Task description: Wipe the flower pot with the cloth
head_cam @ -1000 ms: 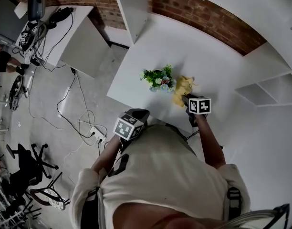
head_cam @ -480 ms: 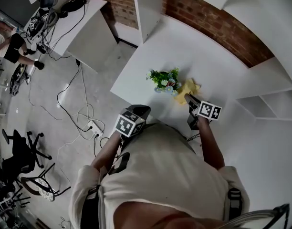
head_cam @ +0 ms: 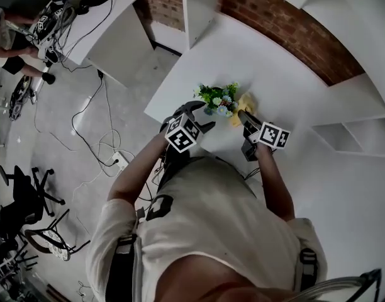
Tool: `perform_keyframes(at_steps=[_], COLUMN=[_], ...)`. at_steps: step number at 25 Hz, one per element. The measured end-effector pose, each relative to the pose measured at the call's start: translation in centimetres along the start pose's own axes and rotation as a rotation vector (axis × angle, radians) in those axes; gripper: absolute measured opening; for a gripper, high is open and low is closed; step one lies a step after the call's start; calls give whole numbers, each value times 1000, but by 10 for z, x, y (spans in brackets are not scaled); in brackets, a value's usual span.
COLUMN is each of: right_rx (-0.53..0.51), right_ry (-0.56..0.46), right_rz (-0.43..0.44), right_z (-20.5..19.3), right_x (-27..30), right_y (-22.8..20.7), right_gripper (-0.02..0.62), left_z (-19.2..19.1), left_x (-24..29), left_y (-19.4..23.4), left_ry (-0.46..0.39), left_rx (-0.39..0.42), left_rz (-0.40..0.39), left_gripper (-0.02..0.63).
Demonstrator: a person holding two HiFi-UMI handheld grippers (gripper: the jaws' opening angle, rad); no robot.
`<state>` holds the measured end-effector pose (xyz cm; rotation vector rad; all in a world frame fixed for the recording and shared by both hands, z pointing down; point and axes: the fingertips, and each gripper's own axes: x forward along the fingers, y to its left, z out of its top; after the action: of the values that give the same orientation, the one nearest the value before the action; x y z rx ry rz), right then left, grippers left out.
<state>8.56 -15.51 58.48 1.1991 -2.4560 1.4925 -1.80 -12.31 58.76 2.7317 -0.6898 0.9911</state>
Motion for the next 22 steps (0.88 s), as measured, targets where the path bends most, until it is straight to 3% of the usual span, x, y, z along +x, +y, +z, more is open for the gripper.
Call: perform_keyframes(at_steps=[7, 11, 15, 19, 22], right_rx=[82, 62, 66, 62, -8], right_ry=[39, 115, 172, 174, 166], right_rz=[7, -50, -110, -82, -20], right_z=[-19, -40, -58, -58, -44], right_x=[11, 20, 21, 21, 21], right_y=[-20, -35, -50, -40, -12], right_gripper=[60, 60, 60, 60, 60], left_z=[-7, -3, -5, -13, -15], left_x=[38, 45, 54, 61, 62], left_y=[3, 15, 18, 16, 17], left_ry=[24, 3, 38, 54, 43], left_rx=[-43, -2, 48, 49, 44], left_rz=[-16, 60, 71, 79, 98], left_gripper=[304, 304, 304, 300, 290])
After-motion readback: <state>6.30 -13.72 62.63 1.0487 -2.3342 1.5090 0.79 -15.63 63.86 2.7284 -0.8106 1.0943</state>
